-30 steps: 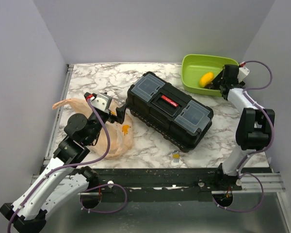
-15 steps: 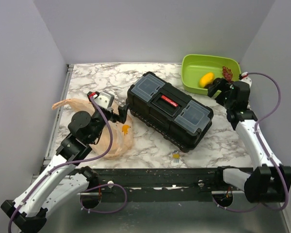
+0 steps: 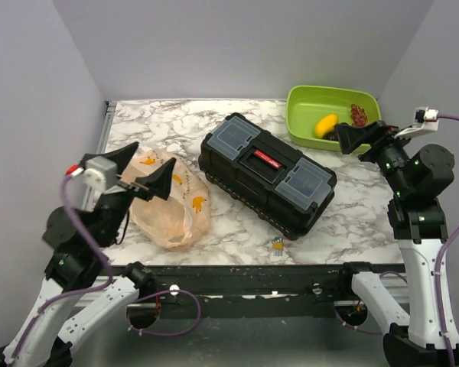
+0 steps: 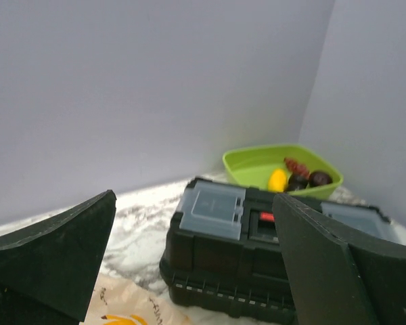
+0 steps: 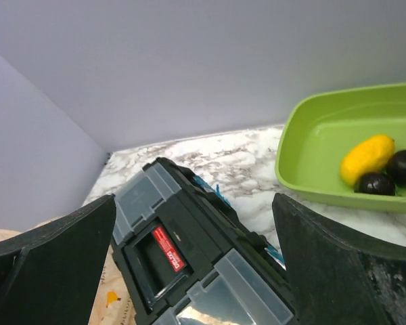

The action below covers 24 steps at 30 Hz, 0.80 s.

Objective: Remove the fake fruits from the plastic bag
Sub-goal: Reset both arms

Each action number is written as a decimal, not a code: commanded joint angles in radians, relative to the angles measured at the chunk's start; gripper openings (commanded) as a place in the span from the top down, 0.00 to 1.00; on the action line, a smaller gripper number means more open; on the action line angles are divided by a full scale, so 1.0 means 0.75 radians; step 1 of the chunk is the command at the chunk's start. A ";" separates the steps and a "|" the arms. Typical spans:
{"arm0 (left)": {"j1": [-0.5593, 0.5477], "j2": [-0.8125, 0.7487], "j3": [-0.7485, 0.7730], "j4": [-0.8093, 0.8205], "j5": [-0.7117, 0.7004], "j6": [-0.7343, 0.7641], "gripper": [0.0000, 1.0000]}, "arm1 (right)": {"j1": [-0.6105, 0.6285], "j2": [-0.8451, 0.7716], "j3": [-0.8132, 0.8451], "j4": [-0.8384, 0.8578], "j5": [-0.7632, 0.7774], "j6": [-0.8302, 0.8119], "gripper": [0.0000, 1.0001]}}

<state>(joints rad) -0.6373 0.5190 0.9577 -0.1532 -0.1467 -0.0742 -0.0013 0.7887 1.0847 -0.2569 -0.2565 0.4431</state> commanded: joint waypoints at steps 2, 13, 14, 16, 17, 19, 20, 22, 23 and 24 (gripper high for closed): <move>-0.005 -0.179 0.099 -0.084 -0.093 -0.040 0.01 | 0.002 -0.069 0.089 -0.096 -0.048 -0.008 0.00; -0.005 -0.386 0.113 -0.039 -0.223 0.009 0.02 | 0.002 -0.282 0.141 -0.120 0.217 -0.003 0.00; -0.004 -0.391 0.113 -0.039 -0.224 0.009 0.02 | 0.002 -0.295 0.148 -0.123 0.238 -0.002 0.00; -0.005 -0.394 0.112 -0.041 -0.226 0.007 0.03 | 0.002 -0.317 0.160 -0.135 0.278 0.000 0.00; -0.004 -0.392 0.110 -0.041 -0.226 0.007 0.03 | 0.002 -0.326 0.165 -0.138 0.291 -0.002 0.00; -0.003 -0.391 0.106 -0.042 -0.224 0.005 0.03 | 0.002 -0.341 0.171 -0.140 0.309 -0.004 0.00; -0.005 -0.388 0.106 -0.043 -0.222 0.003 0.03 | 0.001 -0.350 0.174 -0.141 0.317 -0.005 0.00; -0.004 -0.382 0.104 -0.046 -0.220 0.001 0.03 | 0.001 -0.369 0.170 -0.149 0.315 -0.021 0.00; -0.004 -0.380 0.104 -0.045 -0.219 -0.002 0.03 | 0.002 -0.374 0.147 -0.119 0.289 -0.038 0.00; -0.004 -0.380 0.104 -0.046 -0.218 -0.006 0.03 | 0.002 -0.349 0.168 -0.155 0.310 -0.044 0.00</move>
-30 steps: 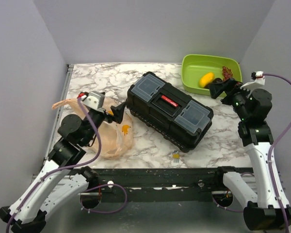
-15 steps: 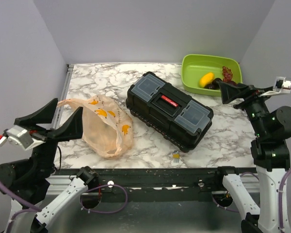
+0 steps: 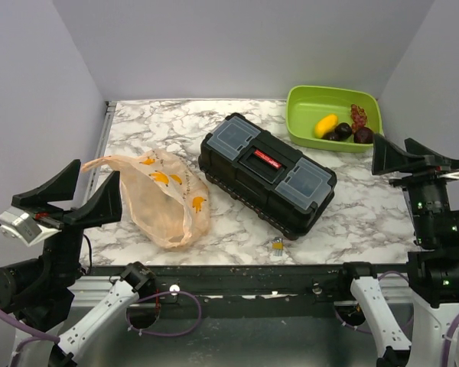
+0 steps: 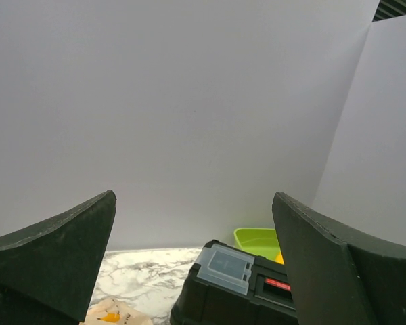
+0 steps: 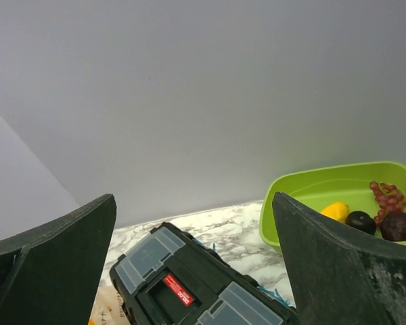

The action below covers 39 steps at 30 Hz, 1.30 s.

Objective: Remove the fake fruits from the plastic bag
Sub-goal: Reset both arms

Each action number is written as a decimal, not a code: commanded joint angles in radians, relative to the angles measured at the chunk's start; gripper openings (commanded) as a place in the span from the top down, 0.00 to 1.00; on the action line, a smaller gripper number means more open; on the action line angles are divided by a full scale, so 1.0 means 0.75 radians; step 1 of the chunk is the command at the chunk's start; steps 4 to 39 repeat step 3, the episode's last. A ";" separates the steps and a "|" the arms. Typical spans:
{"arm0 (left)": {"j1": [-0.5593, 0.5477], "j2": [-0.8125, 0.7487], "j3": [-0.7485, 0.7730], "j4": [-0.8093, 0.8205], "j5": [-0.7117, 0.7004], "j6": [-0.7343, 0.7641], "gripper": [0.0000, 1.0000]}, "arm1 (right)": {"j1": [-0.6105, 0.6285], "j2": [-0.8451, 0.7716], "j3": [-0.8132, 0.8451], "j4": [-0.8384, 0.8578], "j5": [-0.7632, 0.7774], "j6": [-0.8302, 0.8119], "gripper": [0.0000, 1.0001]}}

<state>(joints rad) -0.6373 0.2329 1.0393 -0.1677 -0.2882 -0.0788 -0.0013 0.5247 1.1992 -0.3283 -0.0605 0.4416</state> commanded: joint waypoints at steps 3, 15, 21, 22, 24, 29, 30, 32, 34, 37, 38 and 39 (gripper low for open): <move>-0.004 0.007 -0.007 -0.022 -0.023 -0.005 0.03 | 0.002 0.008 0.034 -0.111 0.108 -0.058 0.00; -0.004 0.007 -0.007 -0.022 -0.023 -0.005 0.03 | 0.002 0.008 0.034 -0.111 0.108 -0.058 0.00; -0.004 0.007 -0.007 -0.022 -0.023 -0.005 0.03 | 0.002 0.008 0.034 -0.111 0.108 -0.058 0.00; -0.004 0.007 -0.007 -0.022 -0.023 -0.005 0.03 | 0.002 0.008 0.034 -0.111 0.108 -0.058 0.00; -0.004 0.007 -0.007 -0.022 -0.023 -0.005 0.03 | 0.002 0.008 0.034 -0.111 0.108 -0.058 0.00; -0.004 0.007 -0.007 -0.022 -0.023 -0.005 0.03 | 0.002 0.008 0.034 -0.111 0.108 -0.058 0.00; -0.004 0.007 -0.007 -0.022 -0.023 -0.005 0.03 | 0.002 0.008 0.034 -0.111 0.108 -0.058 0.00; -0.004 0.007 -0.007 -0.022 -0.023 -0.005 0.03 | 0.002 0.008 0.034 -0.111 0.108 -0.058 0.00; -0.004 0.007 -0.007 -0.022 -0.023 -0.005 0.03 | 0.002 0.008 0.034 -0.111 0.108 -0.058 0.00; -0.004 0.007 -0.007 -0.022 -0.023 -0.005 0.03 | 0.002 0.008 0.034 -0.111 0.108 -0.058 0.00; -0.004 0.007 -0.007 -0.022 -0.023 -0.005 0.03 | 0.002 0.008 0.034 -0.111 0.108 -0.058 0.00; -0.004 0.007 -0.007 -0.022 -0.023 -0.005 0.03 | 0.002 0.008 0.034 -0.111 0.108 -0.058 0.00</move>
